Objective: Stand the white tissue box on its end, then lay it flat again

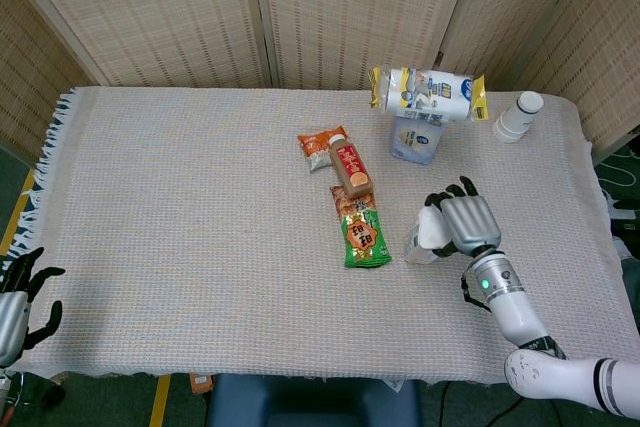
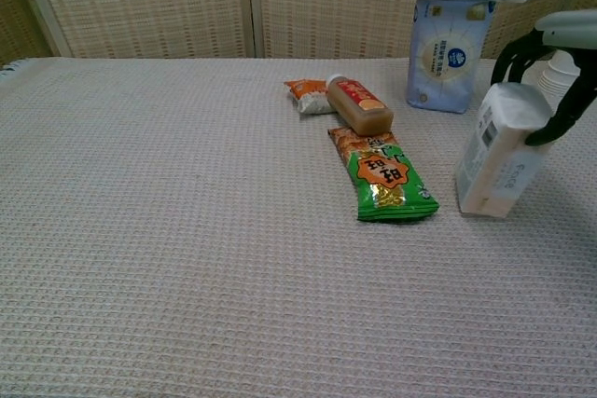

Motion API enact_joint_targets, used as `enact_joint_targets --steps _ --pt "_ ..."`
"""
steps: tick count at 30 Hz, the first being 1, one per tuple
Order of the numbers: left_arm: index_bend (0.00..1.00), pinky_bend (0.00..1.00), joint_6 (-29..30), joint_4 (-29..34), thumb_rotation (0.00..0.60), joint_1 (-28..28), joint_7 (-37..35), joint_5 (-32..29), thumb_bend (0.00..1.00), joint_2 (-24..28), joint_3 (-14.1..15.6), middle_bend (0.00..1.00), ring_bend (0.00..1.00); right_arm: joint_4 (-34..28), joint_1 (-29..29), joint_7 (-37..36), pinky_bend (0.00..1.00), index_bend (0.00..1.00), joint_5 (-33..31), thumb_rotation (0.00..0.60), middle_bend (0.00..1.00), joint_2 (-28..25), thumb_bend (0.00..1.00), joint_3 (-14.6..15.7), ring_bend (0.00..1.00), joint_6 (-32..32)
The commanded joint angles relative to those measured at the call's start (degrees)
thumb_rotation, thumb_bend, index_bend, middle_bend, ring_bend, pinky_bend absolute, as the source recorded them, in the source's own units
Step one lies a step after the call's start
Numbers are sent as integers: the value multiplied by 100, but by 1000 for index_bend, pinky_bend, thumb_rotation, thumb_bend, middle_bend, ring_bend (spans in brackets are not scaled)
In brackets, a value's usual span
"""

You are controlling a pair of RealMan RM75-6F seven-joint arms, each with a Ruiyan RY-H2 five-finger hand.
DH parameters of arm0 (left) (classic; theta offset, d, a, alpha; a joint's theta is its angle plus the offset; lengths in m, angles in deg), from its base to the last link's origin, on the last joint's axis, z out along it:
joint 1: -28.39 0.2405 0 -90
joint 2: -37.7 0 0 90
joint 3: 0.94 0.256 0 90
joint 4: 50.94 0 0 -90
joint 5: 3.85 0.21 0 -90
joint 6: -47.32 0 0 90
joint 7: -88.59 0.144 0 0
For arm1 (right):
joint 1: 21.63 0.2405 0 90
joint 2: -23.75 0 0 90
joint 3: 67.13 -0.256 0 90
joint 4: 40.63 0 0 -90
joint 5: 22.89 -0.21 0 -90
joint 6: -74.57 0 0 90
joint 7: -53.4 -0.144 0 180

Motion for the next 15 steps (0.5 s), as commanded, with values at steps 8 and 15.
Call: enact_joint_targets --steps 8,15 --pt "293 296 8 3 600 6 -16 14 491 9 4 0 0 845 -903 -4259 0 441 2416 600 515 401 35 -501 515 -340" --pt "294 296 -9 -6 600 -4 8 8 491 -6 5 0 0 1808 -1175 -6403 0 451 3175 600 524 522 35 -413 531 -116"
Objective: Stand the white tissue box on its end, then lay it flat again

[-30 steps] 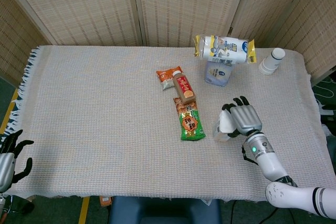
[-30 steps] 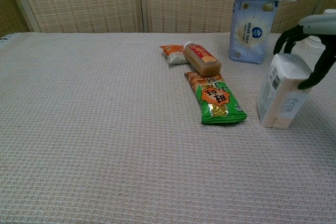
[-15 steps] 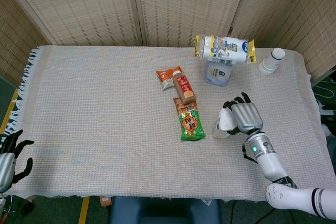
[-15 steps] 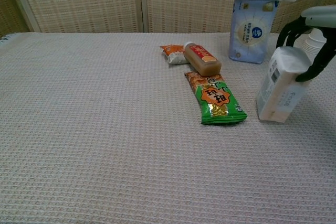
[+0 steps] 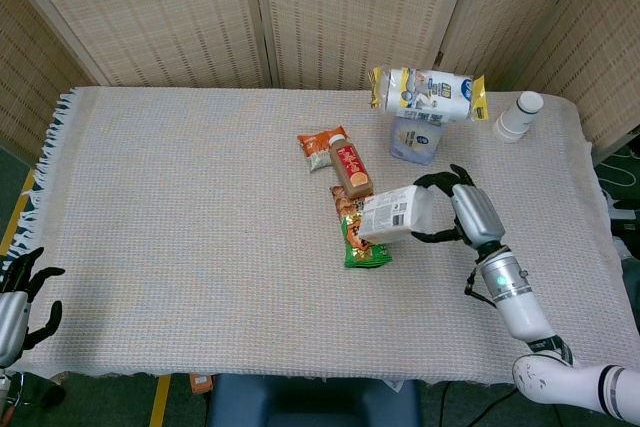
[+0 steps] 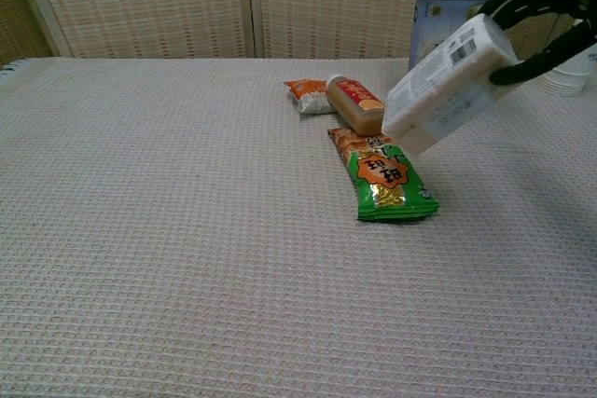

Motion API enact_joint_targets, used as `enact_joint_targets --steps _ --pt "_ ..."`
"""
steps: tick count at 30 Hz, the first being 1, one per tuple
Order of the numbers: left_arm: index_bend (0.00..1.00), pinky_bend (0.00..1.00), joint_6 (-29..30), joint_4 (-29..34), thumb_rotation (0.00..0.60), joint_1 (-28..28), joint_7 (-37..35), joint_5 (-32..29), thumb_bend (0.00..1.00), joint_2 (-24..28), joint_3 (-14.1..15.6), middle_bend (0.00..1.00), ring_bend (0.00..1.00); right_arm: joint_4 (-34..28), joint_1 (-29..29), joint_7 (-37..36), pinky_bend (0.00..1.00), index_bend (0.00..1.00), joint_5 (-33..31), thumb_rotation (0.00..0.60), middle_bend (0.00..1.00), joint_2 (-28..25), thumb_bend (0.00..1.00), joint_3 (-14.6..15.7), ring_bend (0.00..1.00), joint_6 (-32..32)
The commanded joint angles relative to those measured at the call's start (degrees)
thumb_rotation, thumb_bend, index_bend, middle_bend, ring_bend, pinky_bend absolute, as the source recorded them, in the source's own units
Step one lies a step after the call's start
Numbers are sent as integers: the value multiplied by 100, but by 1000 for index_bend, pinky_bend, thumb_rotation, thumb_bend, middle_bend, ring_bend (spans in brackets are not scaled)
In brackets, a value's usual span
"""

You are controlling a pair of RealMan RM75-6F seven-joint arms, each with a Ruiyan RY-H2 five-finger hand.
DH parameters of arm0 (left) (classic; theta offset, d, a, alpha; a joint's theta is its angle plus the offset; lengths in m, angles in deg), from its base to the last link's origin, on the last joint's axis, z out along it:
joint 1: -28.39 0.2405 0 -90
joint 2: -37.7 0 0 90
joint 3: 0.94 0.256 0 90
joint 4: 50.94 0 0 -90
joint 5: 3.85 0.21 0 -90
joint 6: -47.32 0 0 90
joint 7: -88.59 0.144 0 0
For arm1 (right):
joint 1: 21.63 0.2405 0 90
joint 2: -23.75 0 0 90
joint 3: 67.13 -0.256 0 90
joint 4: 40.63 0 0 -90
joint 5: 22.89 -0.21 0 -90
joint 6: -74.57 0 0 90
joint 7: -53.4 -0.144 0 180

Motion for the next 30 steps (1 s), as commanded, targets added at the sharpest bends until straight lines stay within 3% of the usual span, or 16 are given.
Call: enact_joint_targets --steps 1,13,22,30 --pt "294 296 -8 2 600 -5 16 1 491 -8 2 0 0 1082 -464 -2034 0 451 1143 600 524 260 35 -46 531 77" --pt "297 296 -23 -19 600 -12 29 -40 493 -23 -11 0 0 2468 -692 -2063 0 415 1602 600 524 967 35 220 528 -240" --pt "298 296 -14 -16 600 -7 40 -56 490 -22 -17 0 0 3396 -739 -3120 0 415 2041 600 524 1470 35 315 524 -516" --pt "298 296 -16 -19 600 -11 57 -66 491 -30 -22 0 0 4080 -734 -3729 0 416 2139 600 524 1808 35 443 524 -363"
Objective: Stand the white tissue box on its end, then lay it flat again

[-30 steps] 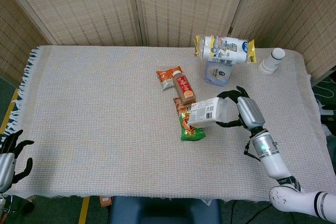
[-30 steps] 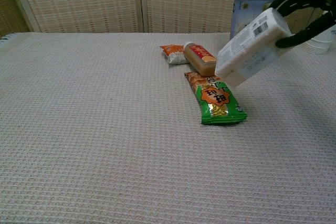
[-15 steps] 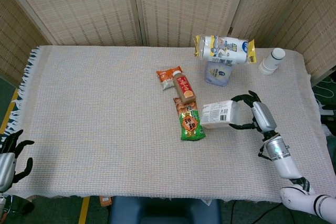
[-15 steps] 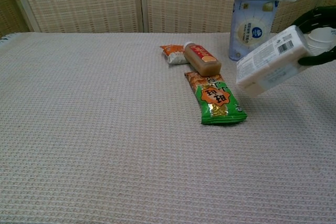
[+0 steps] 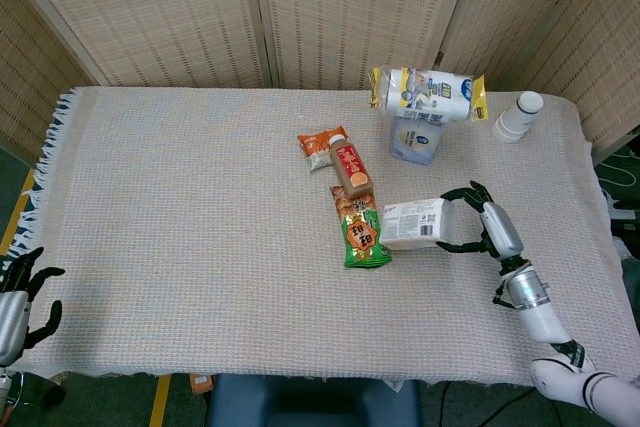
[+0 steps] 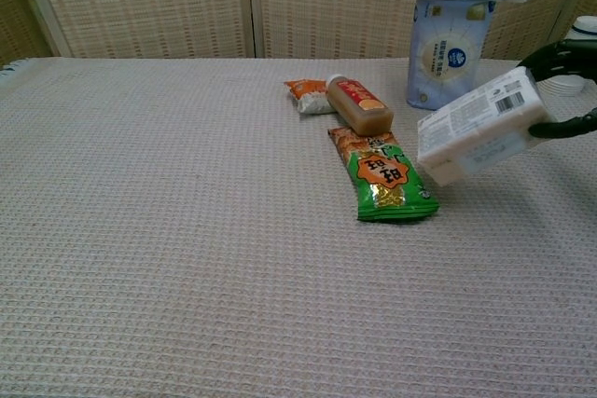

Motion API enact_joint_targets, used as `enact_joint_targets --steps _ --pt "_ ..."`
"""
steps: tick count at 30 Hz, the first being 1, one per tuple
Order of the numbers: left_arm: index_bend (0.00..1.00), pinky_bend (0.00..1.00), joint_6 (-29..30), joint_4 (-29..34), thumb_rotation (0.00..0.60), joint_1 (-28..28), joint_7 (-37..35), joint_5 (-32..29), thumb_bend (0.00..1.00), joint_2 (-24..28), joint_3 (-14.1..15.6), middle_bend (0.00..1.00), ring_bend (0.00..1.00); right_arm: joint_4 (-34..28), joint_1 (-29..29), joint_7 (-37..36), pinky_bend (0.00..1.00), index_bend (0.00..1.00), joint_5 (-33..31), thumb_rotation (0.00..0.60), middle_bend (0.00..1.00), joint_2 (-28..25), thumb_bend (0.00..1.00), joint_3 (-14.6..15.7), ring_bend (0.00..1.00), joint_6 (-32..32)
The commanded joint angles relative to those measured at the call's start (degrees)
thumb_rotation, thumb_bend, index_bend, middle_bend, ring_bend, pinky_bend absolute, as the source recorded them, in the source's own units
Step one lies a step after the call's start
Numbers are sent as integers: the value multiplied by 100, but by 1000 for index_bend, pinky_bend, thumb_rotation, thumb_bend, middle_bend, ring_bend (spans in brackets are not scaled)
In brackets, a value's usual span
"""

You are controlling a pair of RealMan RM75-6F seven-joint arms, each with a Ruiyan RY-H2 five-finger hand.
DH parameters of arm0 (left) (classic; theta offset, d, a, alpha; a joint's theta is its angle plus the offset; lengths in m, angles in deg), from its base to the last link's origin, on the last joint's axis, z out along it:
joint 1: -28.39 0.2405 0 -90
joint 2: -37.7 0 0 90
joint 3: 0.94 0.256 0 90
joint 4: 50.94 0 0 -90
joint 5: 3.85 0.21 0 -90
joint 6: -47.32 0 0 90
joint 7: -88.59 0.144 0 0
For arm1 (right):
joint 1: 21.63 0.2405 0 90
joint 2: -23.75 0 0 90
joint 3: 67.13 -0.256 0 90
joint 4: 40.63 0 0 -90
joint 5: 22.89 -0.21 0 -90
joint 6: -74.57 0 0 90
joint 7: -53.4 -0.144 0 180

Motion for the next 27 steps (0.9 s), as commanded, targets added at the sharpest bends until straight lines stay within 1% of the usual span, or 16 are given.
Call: enact_joint_targets --steps 1,5,9,14,22,27 --pt "298 296 -2 -1 600 1 2 -6 491 0 -1 0 0 264 7 -238 0 416 78 600 524 165 35 67 524 49" --pt "298 296 -15 -7 600 -4 9 -12 490 -2 2 0 0 584 31 -536 0 416 200 600 524 309 35 167 524 92" --pt "298 296 -22 -12 600 -5 6 -28 490 -2 -2 0 0 842 40 -641 0 416 234 600 524 423 35 217 520 139" --pt "298 296 -28 -13 600 -11 27 -22 490 -13 1 0 0 1021 58 -728 0 416 321 600 524 431 36 293 520 160" --pt "298 296 -39 0 600 -14 54 -34 491 -18 4 0 0 1067 104 -290 0 379 430 600 524 180 35 483 498 401" --pt "298 296 -53 0 600 -23 81 -32 491 -33 9 0 0 913 135 156 0 347 453 600 524 -52 36 608 470 649"
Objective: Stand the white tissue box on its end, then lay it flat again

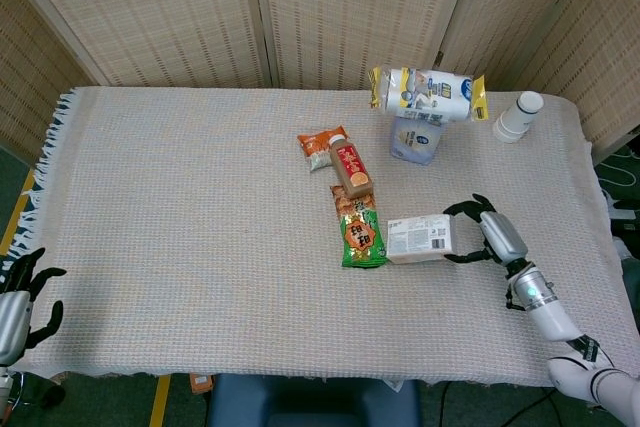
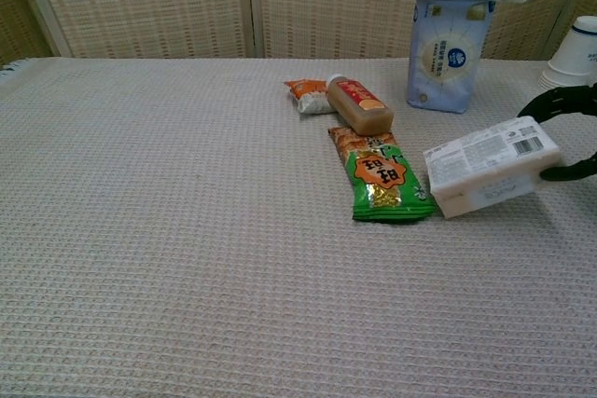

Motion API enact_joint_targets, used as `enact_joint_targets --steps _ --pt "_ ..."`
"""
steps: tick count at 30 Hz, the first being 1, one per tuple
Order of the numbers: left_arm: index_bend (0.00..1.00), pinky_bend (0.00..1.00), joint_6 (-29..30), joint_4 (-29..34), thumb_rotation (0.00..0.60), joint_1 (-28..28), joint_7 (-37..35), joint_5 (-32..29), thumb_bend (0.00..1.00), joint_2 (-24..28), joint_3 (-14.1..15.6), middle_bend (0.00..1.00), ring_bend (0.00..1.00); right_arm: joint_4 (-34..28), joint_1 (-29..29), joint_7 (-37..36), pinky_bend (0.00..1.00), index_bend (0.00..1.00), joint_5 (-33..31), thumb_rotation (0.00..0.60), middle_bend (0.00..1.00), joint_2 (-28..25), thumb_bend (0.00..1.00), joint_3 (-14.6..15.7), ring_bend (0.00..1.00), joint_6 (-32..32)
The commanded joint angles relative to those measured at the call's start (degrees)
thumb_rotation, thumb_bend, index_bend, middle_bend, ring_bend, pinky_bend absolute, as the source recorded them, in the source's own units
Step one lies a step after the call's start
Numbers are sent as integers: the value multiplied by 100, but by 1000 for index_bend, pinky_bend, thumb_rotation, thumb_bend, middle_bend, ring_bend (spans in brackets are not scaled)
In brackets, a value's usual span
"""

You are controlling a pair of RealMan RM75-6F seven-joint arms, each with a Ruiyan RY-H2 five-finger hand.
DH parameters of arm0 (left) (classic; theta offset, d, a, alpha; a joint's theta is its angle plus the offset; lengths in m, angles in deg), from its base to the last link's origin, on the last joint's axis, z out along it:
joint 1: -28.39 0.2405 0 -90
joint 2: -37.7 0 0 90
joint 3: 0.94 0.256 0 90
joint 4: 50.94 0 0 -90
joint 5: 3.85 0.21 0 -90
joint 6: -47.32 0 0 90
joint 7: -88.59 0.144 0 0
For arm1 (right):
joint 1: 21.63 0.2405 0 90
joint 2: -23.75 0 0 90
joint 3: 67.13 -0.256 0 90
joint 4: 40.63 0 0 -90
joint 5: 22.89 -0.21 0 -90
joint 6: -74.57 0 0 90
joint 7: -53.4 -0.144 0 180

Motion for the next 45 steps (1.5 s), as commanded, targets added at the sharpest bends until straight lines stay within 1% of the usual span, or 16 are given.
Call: enact_joint_targets --steps 1,9,17,26,31,35,42,44,45 --pt "298 296 -11 1 600 -6 19 8 490 -8 8 0 0 -146 24 275 0 342 11 600 524 -173 36 86 467 168" --pt "299 296 -17 9 600 -11 53 6 490 -14 13 0 0 -392 51 628 0 303 -13 600 483 -422 37 237 430 537" --pt "298 297 -33 4 600 -20 68 4 491 -21 18 0 0 -240 -13 919 0 297 -52 600 471 -376 38 297 425 618" --pt "299 296 -67 9 600 -36 123 -1 490 -44 31 0 0 -240 -36 1354 0 259 -119 600 437 -396 40 293 398 694" --pt "298 296 -69 -5 600 -39 138 -3 489 -51 33 0 0 -340 -32 1892 0 240 -280 600 417 -403 40 220 385 833" --pt "298 296 -66 -4 600 -39 130 -9 490 -47 29 0 0 -428 -17 2146 0 237 -353 600 414 -422 40 193 385 941" --pt "298 296 -47 0 600 -33 108 13 491 -39 32 0 0 -557 4 2360 0 234 -418 600 410 -450 41 146 382 1015" --pt "298 296 -41 6 600 -30 105 15 490 -33 33 0 0 -604 13 2444 0 214 -439 600 399 -477 40 132 371 1042" --pt "298 296 -40 8 600 -30 105 16 491 -32 33 0 0 -628 15 2495 0 183 -451 600 388 -491 40 124 360 1049"
